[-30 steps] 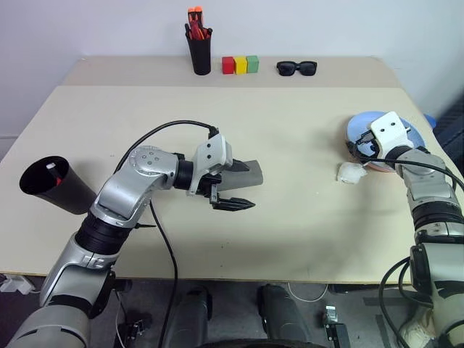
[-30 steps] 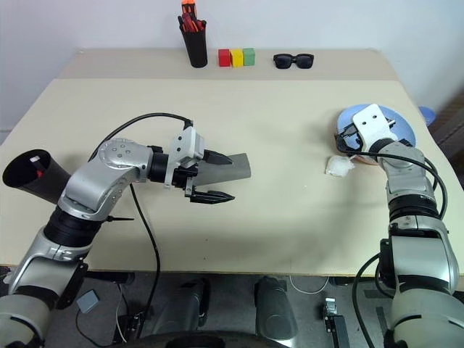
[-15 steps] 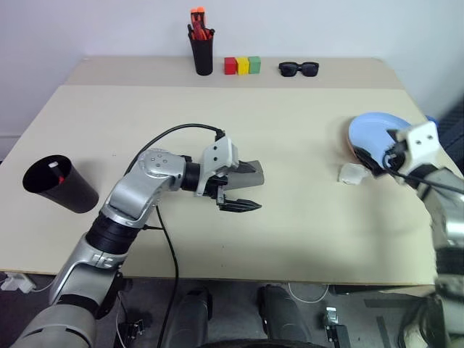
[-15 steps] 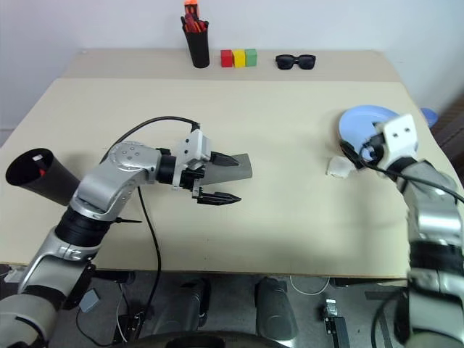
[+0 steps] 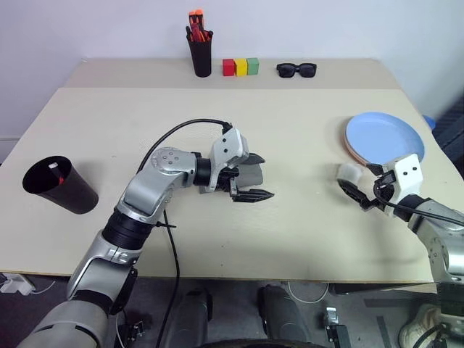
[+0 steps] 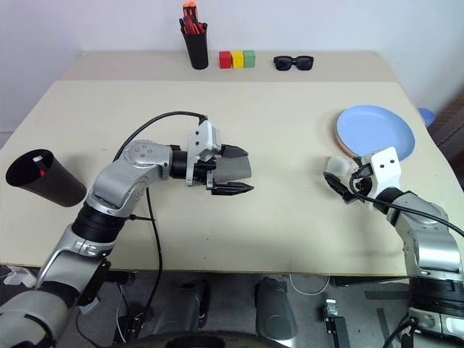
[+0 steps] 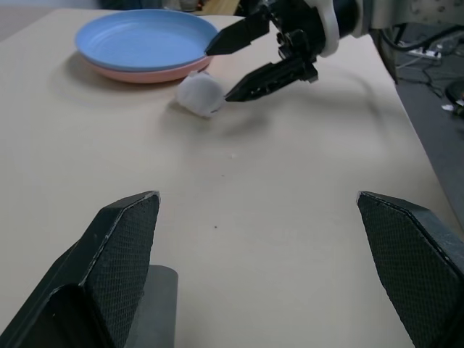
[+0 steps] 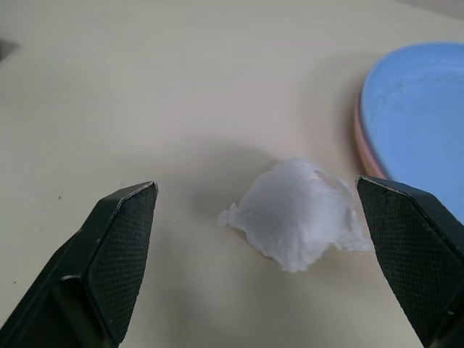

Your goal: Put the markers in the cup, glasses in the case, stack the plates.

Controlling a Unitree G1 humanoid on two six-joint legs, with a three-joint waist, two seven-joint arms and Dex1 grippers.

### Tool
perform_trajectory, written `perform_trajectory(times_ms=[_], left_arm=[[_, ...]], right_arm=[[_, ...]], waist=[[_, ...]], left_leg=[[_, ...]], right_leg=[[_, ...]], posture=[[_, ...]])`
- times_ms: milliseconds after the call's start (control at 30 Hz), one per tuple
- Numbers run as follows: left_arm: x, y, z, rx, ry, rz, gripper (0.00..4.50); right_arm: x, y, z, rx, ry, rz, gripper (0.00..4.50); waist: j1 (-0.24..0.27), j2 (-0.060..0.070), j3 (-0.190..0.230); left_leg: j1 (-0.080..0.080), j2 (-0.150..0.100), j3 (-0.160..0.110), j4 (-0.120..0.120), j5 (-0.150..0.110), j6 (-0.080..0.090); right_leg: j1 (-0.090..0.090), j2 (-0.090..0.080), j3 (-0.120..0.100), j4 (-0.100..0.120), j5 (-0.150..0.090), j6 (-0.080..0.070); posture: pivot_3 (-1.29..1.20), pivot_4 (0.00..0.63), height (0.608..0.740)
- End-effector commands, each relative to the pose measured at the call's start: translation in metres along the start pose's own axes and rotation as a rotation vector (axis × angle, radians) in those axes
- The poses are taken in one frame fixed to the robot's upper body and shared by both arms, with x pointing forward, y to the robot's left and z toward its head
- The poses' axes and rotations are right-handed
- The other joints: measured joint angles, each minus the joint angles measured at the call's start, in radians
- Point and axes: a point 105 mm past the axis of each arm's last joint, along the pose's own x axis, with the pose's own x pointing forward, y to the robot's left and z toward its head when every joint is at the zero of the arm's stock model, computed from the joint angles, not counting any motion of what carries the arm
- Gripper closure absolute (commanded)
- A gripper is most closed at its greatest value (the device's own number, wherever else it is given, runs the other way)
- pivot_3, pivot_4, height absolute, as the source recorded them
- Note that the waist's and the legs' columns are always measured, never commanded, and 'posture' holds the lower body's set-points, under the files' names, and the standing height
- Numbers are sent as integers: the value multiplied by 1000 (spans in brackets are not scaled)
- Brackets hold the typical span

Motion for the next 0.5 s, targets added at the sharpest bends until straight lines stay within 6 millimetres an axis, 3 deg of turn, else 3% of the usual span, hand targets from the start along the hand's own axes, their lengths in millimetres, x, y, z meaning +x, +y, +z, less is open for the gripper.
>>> perform_trajectory(times_ms=[33, 400, 500], left_arm=[[-2, 8, 15, 23, -35, 57, 0], [1, 7, 22, 12, -49, 79, 0], [-2, 8, 22, 10, -46, 85, 0]], right_arm=[[8, 0, 8, -36, -27, -17, 19], [22, 1, -8, -31, 17, -34, 19], [25, -6, -18, -31, 51, -82, 831]], waist=[[-1, 0, 0], [0, 0, 0], [-1, 0, 0]], left_leg=[[0, 0, 0, 0, 0, 0], [0, 0, 0, 0, 0, 0], [0, 0, 0, 0, 0, 0]], right_leg=[[0, 0, 0, 0, 0, 0], [0, 0, 0, 0, 0, 0], [0, 0, 0, 0, 0, 0]], posture=[[0, 150, 740], [0, 150, 740], [0, 150, 740]])
